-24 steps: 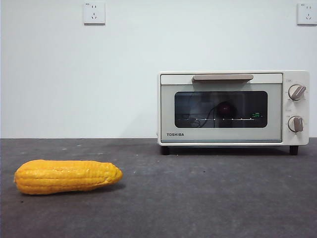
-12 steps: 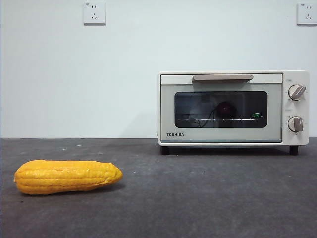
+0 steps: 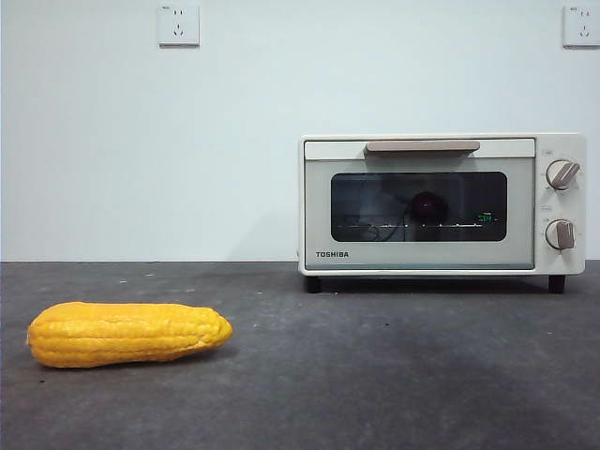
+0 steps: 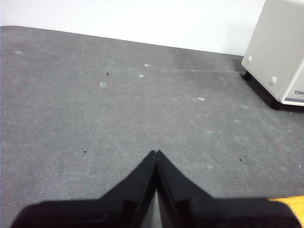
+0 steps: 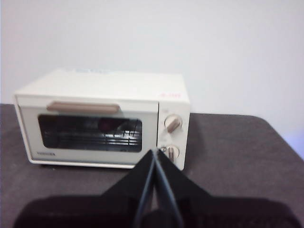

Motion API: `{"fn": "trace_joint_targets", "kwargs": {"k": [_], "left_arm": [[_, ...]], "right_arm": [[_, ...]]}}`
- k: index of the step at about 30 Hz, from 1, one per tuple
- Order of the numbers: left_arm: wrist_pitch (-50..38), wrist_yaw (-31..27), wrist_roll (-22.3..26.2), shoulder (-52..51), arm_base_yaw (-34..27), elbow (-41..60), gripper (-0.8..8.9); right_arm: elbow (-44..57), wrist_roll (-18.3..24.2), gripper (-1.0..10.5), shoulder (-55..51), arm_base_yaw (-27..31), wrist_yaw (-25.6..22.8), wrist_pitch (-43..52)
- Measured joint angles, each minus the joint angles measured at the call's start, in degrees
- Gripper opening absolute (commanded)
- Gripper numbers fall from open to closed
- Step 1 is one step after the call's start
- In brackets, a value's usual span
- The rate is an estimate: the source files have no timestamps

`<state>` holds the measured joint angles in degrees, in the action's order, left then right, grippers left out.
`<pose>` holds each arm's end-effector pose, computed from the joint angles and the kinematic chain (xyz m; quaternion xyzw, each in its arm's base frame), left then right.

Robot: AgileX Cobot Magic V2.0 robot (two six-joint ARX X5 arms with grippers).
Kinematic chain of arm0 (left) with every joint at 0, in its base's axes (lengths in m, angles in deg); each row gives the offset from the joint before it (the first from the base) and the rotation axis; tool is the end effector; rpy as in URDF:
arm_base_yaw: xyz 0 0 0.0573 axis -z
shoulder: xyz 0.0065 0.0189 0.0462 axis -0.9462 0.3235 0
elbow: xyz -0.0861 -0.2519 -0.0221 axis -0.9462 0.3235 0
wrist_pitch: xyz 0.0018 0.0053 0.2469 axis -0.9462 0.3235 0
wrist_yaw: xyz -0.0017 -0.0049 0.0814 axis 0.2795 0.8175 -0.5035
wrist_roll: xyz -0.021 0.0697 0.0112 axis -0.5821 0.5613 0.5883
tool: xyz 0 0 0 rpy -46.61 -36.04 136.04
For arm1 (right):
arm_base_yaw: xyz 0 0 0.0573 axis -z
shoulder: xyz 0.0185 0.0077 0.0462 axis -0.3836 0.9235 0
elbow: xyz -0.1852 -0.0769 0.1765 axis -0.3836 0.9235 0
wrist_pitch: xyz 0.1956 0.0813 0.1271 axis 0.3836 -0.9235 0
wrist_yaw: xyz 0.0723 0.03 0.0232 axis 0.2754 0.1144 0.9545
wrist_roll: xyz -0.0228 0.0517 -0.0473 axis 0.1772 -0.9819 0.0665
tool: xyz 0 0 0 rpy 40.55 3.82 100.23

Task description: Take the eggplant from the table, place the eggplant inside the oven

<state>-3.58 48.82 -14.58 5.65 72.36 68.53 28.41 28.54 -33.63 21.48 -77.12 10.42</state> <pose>0.1153 -0.0043 0.1460 -0.0846 0.0962 -0.0177 0.9916 0.0804 0.0016 0.2815 -0.0431 0.0145 0.0099 0.9989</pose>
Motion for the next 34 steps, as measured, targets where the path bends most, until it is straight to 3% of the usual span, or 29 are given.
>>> {"fn": "trace_joint_targets", "kwargs": {"k": [11,34], "left_arm": [[0.0,0.0,0.0,0.0,0.0,0.0,-0.04],[0.0,0.1,0.0,0.0,0.0,0.0,-0.04]], "right_arm": [[22.4,0.0,0.0,-7.0,0.0,0.0,12.9],[28.5,0.0,0.0,-7.1,0.0,0.0,13.2]]}}
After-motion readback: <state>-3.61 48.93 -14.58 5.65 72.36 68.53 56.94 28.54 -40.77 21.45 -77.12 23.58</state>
